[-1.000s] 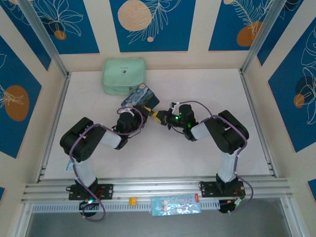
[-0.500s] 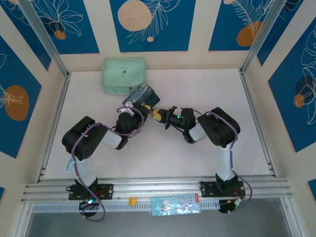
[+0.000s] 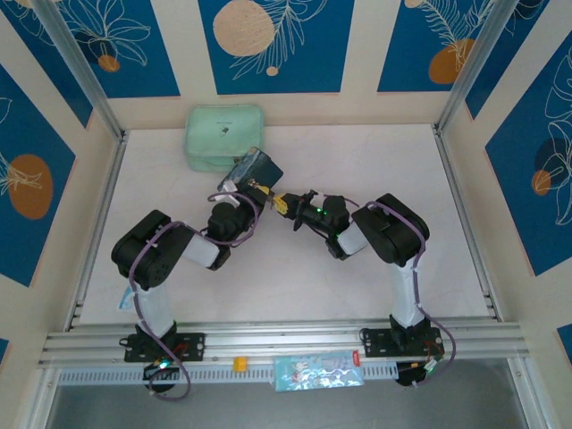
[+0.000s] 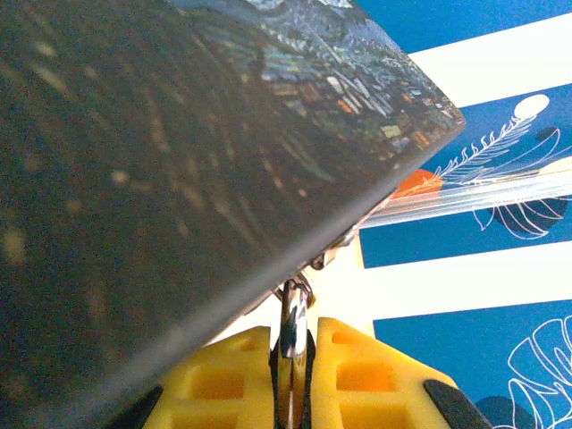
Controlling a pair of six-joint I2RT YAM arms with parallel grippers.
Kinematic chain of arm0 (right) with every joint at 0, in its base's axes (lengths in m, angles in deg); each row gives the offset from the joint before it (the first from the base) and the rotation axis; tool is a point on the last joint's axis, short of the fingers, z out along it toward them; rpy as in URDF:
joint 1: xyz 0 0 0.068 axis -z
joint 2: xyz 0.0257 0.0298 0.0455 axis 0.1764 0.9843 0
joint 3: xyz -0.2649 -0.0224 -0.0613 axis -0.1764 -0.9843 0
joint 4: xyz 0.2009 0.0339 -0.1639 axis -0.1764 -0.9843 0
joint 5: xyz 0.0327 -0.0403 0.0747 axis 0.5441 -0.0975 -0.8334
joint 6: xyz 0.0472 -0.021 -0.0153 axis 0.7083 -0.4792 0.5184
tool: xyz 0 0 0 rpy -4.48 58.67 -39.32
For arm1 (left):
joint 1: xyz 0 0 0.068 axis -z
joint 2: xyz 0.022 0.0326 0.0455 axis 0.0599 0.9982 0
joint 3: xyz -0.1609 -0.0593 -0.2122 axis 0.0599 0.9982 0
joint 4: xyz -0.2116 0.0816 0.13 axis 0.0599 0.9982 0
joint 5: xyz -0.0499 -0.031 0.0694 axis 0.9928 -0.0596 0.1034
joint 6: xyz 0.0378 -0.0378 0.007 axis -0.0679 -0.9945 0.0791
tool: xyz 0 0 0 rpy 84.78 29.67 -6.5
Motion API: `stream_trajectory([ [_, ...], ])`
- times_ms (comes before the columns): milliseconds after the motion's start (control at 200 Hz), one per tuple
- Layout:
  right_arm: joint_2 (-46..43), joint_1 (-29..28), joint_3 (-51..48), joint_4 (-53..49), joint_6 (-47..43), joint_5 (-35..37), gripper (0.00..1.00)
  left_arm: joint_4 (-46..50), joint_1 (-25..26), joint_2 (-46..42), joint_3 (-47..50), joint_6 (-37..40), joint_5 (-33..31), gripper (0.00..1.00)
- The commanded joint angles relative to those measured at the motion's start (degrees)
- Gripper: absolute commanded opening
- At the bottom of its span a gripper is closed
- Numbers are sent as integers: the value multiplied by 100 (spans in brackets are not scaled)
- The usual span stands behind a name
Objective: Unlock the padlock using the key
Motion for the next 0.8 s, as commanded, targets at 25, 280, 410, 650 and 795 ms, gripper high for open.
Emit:
stream_trajectory([
  [25,150,26,316,-41,1061,398,11,-758,513,92,-123,-251,1902,0],
  [280,-231,265,-246,-198,-167,155,25,-758,431,321,-138,-359,1473,0],
  [410,-371,321,-463,-240,-462,140,33,-758,404,383,-261,-363,1360,0],
  [650,-490,338,-587,-175,-1014,171,40,-741,397,424,-318,-445,1329,0],
  [795,-1005,373,-917,-823,-1945,350,48,-699,383,376,-256,-443,1298,0],
])
